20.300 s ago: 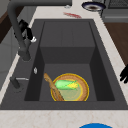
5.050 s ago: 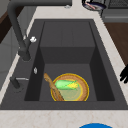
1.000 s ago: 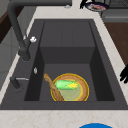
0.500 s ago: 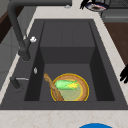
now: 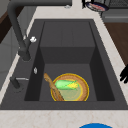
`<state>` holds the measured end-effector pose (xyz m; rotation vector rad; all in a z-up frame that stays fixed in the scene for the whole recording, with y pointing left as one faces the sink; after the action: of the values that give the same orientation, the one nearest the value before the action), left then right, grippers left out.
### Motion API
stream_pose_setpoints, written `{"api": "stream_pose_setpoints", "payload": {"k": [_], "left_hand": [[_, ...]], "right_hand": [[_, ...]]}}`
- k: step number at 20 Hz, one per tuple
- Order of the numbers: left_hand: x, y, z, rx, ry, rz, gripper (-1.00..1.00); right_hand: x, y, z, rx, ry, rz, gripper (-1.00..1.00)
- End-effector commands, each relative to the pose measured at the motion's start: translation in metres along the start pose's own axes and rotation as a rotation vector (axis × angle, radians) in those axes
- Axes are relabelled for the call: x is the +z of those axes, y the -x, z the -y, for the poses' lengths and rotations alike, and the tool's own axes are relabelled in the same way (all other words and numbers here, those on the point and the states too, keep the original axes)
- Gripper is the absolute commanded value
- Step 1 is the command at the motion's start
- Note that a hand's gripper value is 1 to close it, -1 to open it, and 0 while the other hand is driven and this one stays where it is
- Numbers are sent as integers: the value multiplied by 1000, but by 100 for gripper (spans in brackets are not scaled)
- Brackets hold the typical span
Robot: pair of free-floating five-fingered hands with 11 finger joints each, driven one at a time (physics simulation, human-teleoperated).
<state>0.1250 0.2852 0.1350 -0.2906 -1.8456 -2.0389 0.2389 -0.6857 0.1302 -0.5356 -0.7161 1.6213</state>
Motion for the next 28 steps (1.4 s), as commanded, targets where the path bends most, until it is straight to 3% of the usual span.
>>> {"api": "stream_pose_setpoints", "payload": {"k": [1,5,10,12,14,28], "left_hand": [[0,0,0,0,0,0,0],[0,0,0,0,0,0,0],[0,0,0,0,0,0,0],[0,0,0,0,0,0,0],[0,0,0,0,0,0,0],[0,0,0,0,0,0,0]], "right_hand": [[-5,4,-17,-5,-1,-26,100],[-14,6,0,-45,-111,-3,100],[-28,-3,50,-124,-449,-13,100],[-19,-8,60,-167,-564,-47,100],[-14,-12,68,-177,-678,-79,100],[-3,-46,132,-166,-677,-96,100]]}}
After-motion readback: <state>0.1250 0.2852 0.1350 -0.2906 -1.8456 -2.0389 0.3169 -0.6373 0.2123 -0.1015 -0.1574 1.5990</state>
